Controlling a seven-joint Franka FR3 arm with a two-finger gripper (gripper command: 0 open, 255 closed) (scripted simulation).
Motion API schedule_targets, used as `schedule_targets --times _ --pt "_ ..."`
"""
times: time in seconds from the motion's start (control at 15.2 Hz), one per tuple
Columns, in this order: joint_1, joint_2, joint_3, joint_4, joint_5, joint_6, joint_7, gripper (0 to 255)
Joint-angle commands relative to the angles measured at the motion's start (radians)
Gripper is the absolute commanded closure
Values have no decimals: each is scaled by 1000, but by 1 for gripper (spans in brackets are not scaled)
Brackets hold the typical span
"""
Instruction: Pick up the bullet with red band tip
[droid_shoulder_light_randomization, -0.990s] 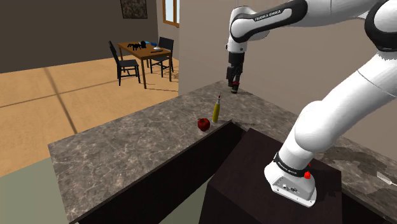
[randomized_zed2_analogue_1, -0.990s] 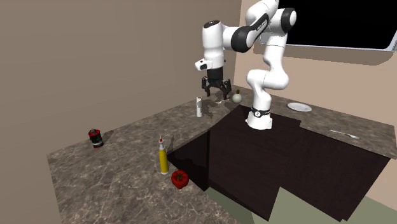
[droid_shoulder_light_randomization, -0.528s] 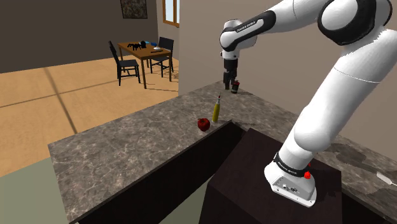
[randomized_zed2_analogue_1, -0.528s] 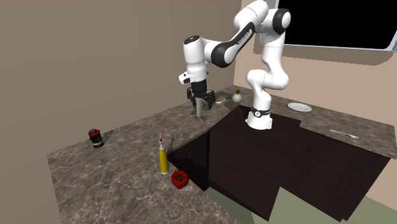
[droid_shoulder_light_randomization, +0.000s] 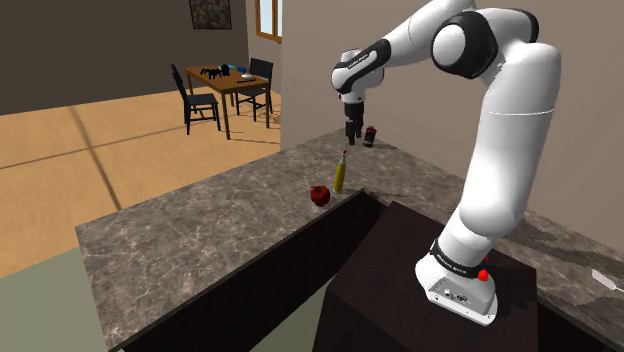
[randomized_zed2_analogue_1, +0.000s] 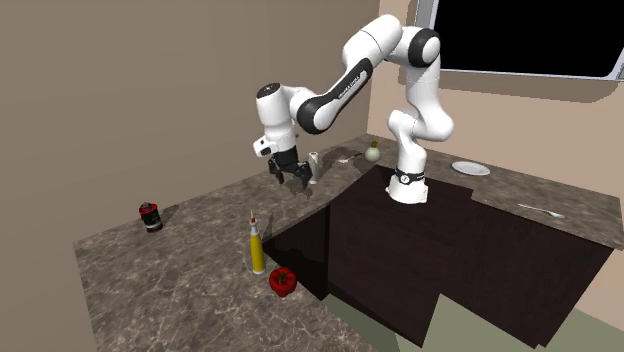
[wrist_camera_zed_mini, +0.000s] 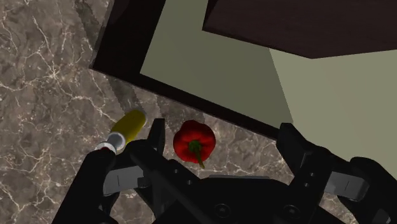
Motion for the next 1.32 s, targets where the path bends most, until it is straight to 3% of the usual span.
schedule_targets --times 0.0,0.53,0.86,1.25 --pt "-23 91 3 80 19 -2 -44 0" --pt "-133 445 37 458 63 -66 -168 0" --pt "-215 710 62 818 73 -173 -218 0" --pt "-224 767 70 847 78 -147 -215 0"
